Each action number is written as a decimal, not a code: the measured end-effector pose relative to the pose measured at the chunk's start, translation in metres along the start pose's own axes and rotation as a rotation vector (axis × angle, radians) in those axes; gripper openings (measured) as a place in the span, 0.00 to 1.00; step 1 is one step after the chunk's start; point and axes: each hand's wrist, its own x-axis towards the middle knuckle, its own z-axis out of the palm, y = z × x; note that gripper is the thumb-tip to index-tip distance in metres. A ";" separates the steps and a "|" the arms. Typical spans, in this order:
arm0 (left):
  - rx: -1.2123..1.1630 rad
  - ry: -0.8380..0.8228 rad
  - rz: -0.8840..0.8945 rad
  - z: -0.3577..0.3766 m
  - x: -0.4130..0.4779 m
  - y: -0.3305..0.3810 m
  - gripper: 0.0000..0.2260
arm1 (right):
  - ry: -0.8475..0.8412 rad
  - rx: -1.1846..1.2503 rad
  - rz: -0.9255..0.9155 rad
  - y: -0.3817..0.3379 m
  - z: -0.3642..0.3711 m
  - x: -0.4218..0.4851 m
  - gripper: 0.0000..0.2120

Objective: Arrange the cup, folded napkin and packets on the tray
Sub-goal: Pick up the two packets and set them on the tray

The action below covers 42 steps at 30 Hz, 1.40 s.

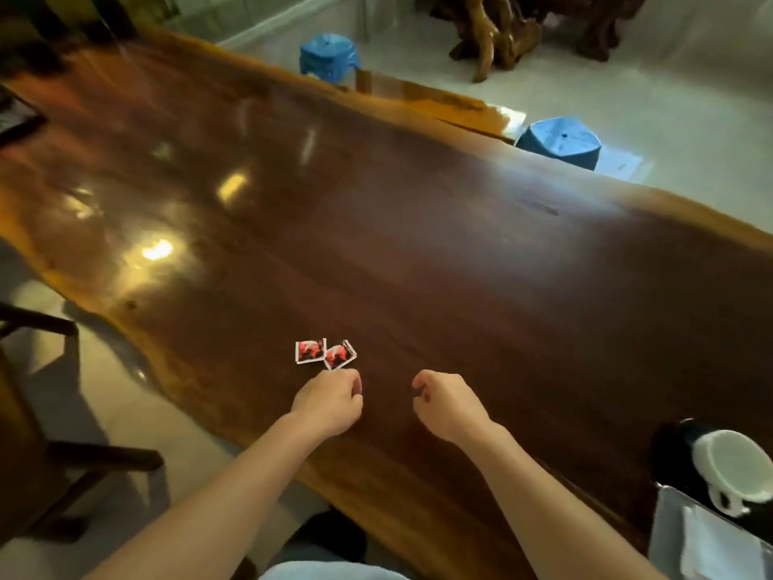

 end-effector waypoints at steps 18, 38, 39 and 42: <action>0.075 -0.019 -0.021 -0.001 0.155 -0.134 0.20 | -0.080 -0.215 0.042 -0.097 0.115 0.162 0.31; -0.262 -0.363 0.003 0.019 0.118 -0.020 0.06 | 0.002 0.787 0.450 0.000 0.049 0.074 0.04; -0.337 -0.428 -0.004 0.018 0.110 -0.005 0.08 | -0.006 0.851 0.448 0.010 0.040 0.059 0.05; -0.576 -0.543 0.001 0.022 0.077 0.039 0.17 | -0.034 0.969 0.433 0.037 0.020 0.009 0.06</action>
